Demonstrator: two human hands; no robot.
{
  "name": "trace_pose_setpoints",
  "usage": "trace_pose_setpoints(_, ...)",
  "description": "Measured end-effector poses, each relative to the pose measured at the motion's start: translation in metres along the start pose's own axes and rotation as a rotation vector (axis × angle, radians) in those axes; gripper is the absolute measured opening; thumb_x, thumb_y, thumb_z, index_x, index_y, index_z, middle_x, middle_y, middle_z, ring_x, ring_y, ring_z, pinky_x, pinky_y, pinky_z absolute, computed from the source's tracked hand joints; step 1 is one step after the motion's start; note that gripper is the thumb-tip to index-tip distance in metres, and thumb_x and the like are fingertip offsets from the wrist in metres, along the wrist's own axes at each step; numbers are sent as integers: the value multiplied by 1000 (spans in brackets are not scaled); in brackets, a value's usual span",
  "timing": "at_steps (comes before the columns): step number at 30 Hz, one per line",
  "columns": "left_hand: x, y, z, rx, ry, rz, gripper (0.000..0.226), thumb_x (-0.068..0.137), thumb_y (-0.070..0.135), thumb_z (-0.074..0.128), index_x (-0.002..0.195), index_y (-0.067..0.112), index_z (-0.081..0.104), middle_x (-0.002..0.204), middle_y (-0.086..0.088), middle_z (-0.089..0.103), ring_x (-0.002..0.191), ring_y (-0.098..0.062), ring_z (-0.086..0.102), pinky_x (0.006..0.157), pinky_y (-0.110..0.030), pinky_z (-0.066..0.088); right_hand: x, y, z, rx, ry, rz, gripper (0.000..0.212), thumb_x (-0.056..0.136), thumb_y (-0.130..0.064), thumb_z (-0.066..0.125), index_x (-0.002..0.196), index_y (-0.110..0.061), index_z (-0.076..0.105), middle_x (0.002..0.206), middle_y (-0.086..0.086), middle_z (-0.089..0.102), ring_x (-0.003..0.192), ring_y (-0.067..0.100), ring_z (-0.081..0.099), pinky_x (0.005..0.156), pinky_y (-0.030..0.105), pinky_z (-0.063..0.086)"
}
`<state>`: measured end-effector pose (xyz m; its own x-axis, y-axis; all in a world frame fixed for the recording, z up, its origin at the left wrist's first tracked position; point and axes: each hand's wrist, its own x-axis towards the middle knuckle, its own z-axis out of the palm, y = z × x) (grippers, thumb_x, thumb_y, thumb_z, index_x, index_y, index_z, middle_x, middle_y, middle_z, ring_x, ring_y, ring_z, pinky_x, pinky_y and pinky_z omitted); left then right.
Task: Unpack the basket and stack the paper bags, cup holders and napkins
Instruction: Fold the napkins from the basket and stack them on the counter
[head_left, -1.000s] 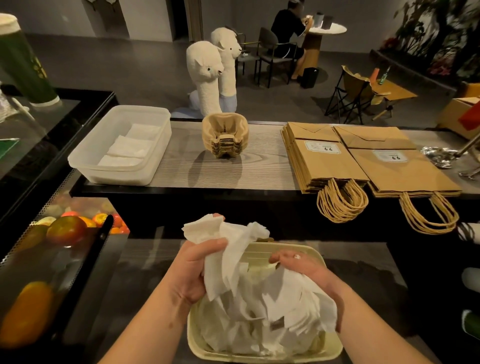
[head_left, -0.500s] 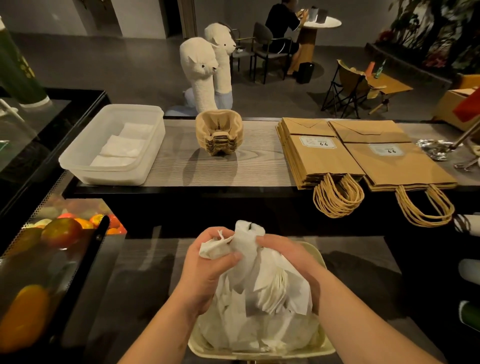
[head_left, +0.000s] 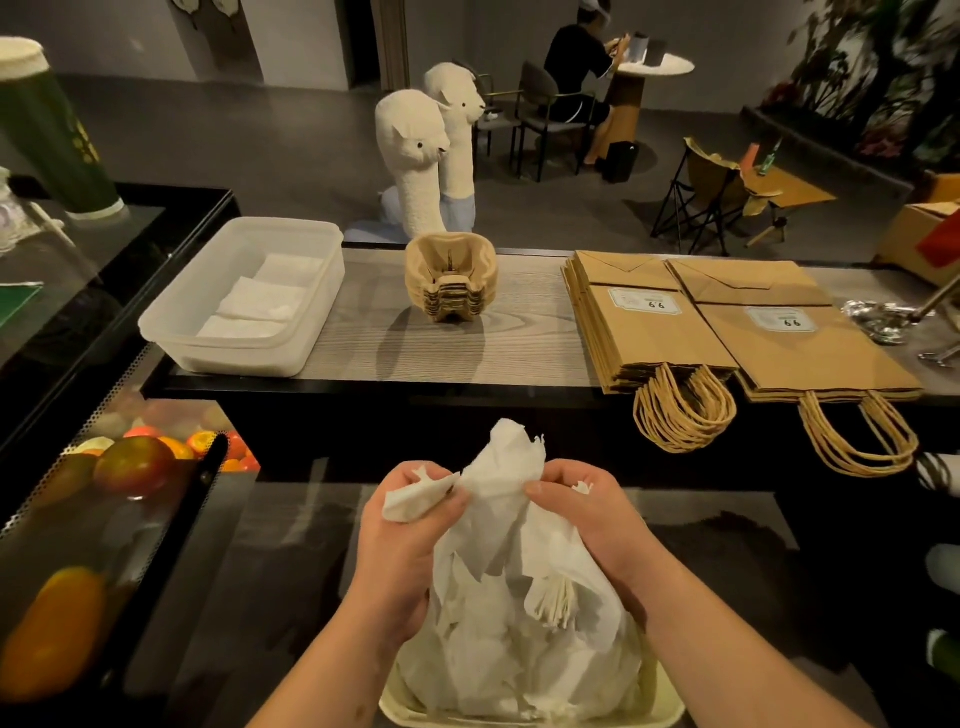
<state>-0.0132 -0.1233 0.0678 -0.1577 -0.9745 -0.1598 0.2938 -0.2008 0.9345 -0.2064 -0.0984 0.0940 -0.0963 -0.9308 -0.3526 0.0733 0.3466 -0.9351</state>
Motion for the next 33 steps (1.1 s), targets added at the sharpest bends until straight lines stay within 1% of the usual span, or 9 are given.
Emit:
trace_pose_setpoints(6,-6,8,-4,98,-93,102,13,74,11,76,81,21,72,83,3,69,81,-14,66,70,-27,56,-8,-6,-4,78,-208,313,50,80,-55,58,111,-19,72,106,8,78,95,22,76,76,31,58)
trace_pose_setpoints(9,-7,13,-11,109,-184,115,16,68,19,82,81,21,73,96,-8,75,93,-24,70,77,-36,58,-9,-8,2,264,-230,514,54,85,-59,57,111,-15,73,100,12,79,85,25,78,67,31,60)
trace_pose_setpoints(11,-9,17,-15,118,-219,122,21,64,26,83,81,18,73,94,-17,72,88,-31,68,75,-41,56,-9,-5,5,286,-233,487,41,95,-47,58,92,-14,83,97,13,79,83,24,78,72,31,61)
trace_pose_setpoints(14,-11,21,-20,137,-220,150,22,61,27,82,78,17,72,79,-8,67,75,-22,62,64,-30,52,-11,-7,9,317,-243,475,24,89,-33,70,91,-13,84,113,18,75,95,31,75,96,44,54)
trace_pose_setpoints(19,-9,21,-36,152,-221,156,25,64,27,81,84,15,71,85,-19,62,80,-31,58,69,-41,48,1,-10,2,85,-124,182,21,92,-24,69,106,-9,75,104,14,76,89,27,75,73,33,60)
trace_pose_setpoints(23,-8,24,-43,73,-264,112,27,65,20,83,85,12,68,96,-37,58,89,-39,59,77,-50,46,1,-10,-6,-20,-124,32,11,96,-16,65,103,-9,70,93,7,74,81,20,72,67,28,57)
trace_pose_setpoints(25,-6,28,-45,29,-316,100,28,65,19,86,84,10,67,87,-28,61,85,-36,61,74,-44,50,1,-13,-13,-63,-145,10,17,95,-24,68,108,-15,72,99,7,75,84,20,73,68,30,58)
trace_pose_setpoints(30,-2,42,-46,-37,-436,92,25,70,15,86,86,11,67,86,-14,67,89,-34,68,75,-41,56,2,-15,-29,-207,-305,8,74,65,-83,69,112,-26,77,117,8,74,109,29,71,96,44,56)
trace_pose_setpoints(33,-1,46,-43,-9,-430,97,31,70,21,91,88,12,68,89,-15,68,90,-36,67,76,-43,56,1,-15,-25,-314,-362,9,81,56,-92,65,105,-29,80,111,8,76,105,34,71,99,54,54)
